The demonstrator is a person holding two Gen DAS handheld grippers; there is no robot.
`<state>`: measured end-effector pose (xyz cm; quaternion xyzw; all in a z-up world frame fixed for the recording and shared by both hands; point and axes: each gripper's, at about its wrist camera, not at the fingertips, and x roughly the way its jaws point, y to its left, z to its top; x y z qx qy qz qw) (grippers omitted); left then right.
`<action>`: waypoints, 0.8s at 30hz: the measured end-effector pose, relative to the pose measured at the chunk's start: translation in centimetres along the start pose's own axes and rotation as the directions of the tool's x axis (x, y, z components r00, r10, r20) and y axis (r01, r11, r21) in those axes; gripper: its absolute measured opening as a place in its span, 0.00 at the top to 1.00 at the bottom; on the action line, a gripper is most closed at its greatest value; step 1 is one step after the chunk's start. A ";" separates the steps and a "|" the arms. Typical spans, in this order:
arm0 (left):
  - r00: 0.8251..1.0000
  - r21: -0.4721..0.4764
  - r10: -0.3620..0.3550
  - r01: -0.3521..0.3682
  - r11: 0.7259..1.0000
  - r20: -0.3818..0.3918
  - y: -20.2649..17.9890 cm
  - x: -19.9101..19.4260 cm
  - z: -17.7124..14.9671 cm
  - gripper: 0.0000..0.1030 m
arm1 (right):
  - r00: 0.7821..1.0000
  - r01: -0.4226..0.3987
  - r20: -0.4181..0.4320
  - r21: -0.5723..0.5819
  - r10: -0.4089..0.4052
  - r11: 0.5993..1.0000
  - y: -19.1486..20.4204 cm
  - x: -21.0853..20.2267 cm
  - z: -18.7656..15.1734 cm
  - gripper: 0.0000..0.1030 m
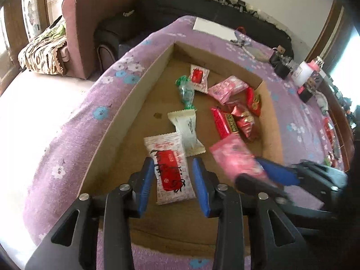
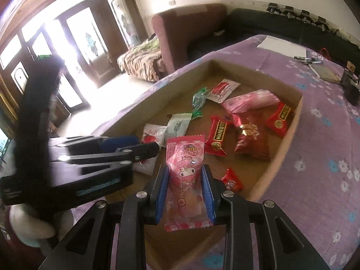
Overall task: Organize snacks
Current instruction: 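Carry both packets over the tray and open both tools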
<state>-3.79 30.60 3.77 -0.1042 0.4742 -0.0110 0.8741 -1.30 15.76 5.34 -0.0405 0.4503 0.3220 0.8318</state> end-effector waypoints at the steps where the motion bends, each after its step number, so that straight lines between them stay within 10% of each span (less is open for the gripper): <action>1: 1.000 -0.006 -0.007 0.007 1.000 0.012 0.2 -0.5 0.0 0.60 | 1.000 -0.004 -0.007 -0.002 0.004 1.000 0.1 0.3 0.0 0.72; 15: 0.993 -0.054 -0.067 0.073 0.996 0.093 0.0 -3.4 -0.1 0.55 | 0.997 0.032 0.067 -0.046 -0.029 0.998 0.9 -2.2 -0.6 0.58; 24: 0.983 -0.003 -0.149 0.150 0.989 0.102 -3.5 -5.1 -0.9 0.50 | 0.983 0.044 0.167 0.159 -0.070 0.986 -4.5 -7.2 -3.1 0.50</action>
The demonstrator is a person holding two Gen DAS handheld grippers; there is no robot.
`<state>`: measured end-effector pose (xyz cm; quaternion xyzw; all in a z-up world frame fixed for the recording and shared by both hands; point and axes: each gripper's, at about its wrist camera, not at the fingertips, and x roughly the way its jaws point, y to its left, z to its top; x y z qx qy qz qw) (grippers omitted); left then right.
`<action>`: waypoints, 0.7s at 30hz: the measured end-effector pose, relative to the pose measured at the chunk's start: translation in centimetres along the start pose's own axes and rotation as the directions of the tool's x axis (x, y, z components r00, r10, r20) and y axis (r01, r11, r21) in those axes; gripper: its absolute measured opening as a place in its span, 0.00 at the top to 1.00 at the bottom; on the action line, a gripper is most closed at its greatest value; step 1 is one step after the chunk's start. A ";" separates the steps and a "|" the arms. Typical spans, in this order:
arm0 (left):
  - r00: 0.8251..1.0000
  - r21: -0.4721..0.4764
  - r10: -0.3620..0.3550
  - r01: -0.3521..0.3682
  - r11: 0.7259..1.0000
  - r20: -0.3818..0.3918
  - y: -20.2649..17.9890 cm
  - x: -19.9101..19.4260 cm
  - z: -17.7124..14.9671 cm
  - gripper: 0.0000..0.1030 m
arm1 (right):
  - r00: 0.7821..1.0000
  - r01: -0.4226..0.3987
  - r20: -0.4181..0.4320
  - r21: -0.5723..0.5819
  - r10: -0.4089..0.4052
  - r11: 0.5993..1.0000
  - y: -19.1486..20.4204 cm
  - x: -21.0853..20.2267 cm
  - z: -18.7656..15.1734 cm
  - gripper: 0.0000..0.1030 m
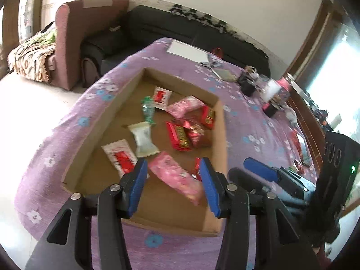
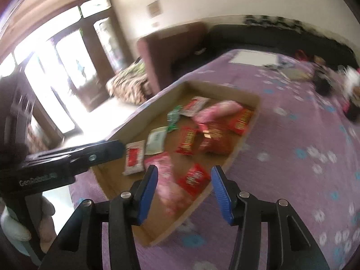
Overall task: Organize snacks
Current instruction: 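Carry both packets over the tray and open both tools, then move both open tools back toward the remaining snacks on the table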
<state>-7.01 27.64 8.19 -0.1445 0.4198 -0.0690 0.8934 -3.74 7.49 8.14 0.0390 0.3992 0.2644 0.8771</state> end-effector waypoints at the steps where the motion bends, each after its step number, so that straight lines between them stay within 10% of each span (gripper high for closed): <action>1: 1.000 0.010 -0.002 0.002 1.000 -0.005 -0.5 0.1 -0.1 0.47 | 1.000 0.009 0.007 0.021 -0.010 1.000 -0.8 -0.5 -0.2 0.50; 14: 0.997 0.114 -0.052 0.058 0.992 -0.052 -6.4 0.8 -1.6 0.47 | 0.978 0.166 0.073 0.304 -0.197 0.938 -14.5 -8.5 -4.5 0.49; 21: 0.996 0.165 -0.053 0.064 0.984 -0.071 -8.4 1.6 -2.5 0.47 | 0.927 0.291 0.059 0.508 -0.370 0.811 -24.4 -15.0 -8.2 0.46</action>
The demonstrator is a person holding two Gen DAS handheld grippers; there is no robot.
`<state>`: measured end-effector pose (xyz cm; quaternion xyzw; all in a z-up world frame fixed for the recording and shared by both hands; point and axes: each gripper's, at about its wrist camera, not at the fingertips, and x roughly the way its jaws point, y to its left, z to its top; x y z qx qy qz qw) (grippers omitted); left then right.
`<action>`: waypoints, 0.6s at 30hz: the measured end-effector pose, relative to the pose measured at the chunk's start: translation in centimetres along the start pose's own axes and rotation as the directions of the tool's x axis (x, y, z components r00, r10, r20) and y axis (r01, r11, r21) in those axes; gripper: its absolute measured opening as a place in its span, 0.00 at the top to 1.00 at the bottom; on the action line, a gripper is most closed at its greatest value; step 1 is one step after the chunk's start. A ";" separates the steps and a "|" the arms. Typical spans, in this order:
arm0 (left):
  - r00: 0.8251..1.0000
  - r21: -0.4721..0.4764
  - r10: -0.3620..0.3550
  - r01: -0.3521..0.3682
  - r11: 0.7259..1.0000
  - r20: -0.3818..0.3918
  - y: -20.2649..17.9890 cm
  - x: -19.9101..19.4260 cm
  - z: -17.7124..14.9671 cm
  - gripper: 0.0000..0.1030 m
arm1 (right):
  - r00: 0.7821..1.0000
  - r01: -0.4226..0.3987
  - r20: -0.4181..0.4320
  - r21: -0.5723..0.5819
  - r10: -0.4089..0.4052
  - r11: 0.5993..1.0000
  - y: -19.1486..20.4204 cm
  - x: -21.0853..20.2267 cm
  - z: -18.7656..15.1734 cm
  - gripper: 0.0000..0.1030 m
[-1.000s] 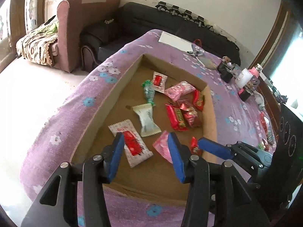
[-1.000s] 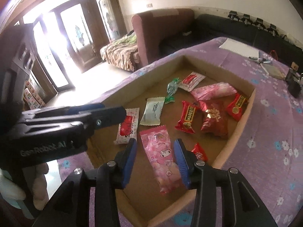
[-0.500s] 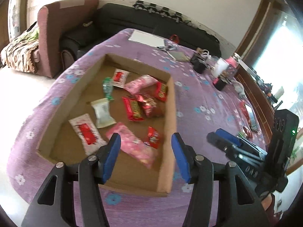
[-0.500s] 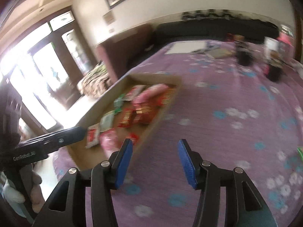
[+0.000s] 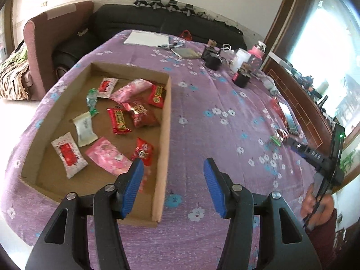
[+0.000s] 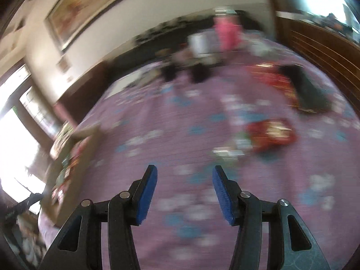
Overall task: Organize snacks
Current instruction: 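Move both open tools back toward the remaining snacks on the table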
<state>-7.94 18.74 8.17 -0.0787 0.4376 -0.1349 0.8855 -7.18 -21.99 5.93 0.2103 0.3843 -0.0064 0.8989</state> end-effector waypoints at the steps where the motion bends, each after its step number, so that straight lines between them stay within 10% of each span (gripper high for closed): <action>1: 1.000 0.005 -0.001 0.001 1.000 -0.010 -0.4 0.4 -0.1 0.47 | 1.000 0.003 0.005 0.031 -0.003 1.000 -1.2 -0.3 0.1 0.46; 18: 0.988 0.221 0.148 -0.138 0.966 -0.030 -5.9 2.6 -1.8 0.47 | 0.999 0.034 0.009 0.076 -0.035 0.997 -4.7 -0.7 -0.6 0.42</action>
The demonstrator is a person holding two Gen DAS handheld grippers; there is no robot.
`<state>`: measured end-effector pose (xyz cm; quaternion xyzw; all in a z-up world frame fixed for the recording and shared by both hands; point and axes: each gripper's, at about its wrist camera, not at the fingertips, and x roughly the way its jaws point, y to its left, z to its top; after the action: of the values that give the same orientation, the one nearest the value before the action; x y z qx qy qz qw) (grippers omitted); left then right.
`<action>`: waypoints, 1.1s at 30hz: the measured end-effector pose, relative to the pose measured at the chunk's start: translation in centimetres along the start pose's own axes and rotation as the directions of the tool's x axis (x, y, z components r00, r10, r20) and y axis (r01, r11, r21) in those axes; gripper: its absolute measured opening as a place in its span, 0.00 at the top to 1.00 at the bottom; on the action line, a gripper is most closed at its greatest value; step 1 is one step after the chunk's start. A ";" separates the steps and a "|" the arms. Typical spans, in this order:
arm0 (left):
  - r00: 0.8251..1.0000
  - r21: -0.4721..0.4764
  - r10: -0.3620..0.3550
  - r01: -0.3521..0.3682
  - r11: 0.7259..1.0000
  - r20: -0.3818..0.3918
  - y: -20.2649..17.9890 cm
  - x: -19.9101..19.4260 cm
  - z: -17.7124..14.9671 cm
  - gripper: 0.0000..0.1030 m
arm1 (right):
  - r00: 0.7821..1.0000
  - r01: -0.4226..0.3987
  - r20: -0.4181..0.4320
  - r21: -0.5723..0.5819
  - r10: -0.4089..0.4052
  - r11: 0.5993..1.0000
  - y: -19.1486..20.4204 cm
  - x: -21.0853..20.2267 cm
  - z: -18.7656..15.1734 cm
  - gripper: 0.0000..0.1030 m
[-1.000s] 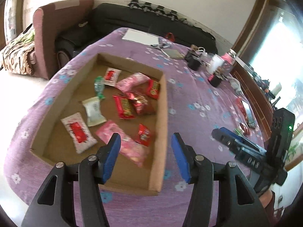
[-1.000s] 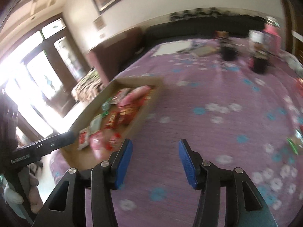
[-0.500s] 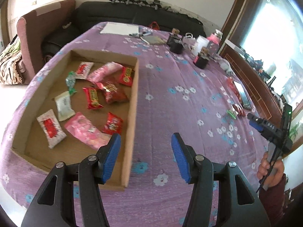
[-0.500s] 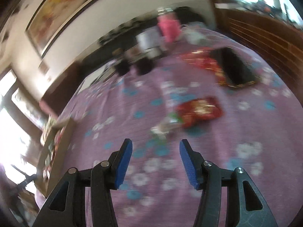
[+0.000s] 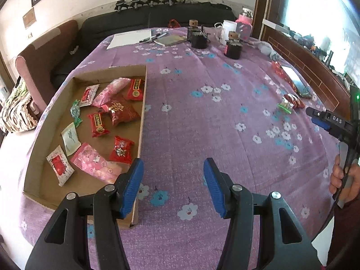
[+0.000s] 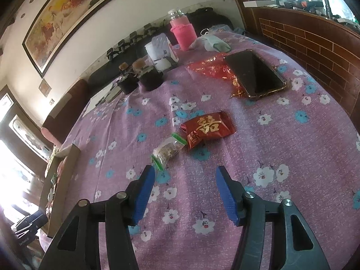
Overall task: Organize snacks
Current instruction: 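Move both open tools back toward the remaining snacks on the table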
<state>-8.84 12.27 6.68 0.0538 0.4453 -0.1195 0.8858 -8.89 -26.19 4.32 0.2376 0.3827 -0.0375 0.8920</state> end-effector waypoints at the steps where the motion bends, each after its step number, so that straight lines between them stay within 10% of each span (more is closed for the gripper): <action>1: 1.000 0.004 0.003 -0.003 1.000 -0.005 -0.1 0.1 0.0 0.47 | 1.000 0.001 -0.001 -0.002 -0.001 1.000 0.1 0.0 -0.1 0.42; 22: 0.998 0.113 0.037 -0.030 0.993 -0.060 -3.8 2.1 -0.5 0.47 | 0.999 0.034 -0.005 -0.004 -0.034 0.999 -1.4 0.2 0.2 0.42; 33: 0.993 0.080 -0.063 0.071 0.994 -0.099 -4.6 3.1 -0.3 0.47 | 0.996 0.088 0.033 0.016 -0.089 0.996 -2.9 0.3 3.3 0.42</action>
<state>-8.54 7.41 4.07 0.0812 0.4838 -0.1650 0.8556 -7.25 -30.24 4.92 0.2261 0.3775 -0.0837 0.8941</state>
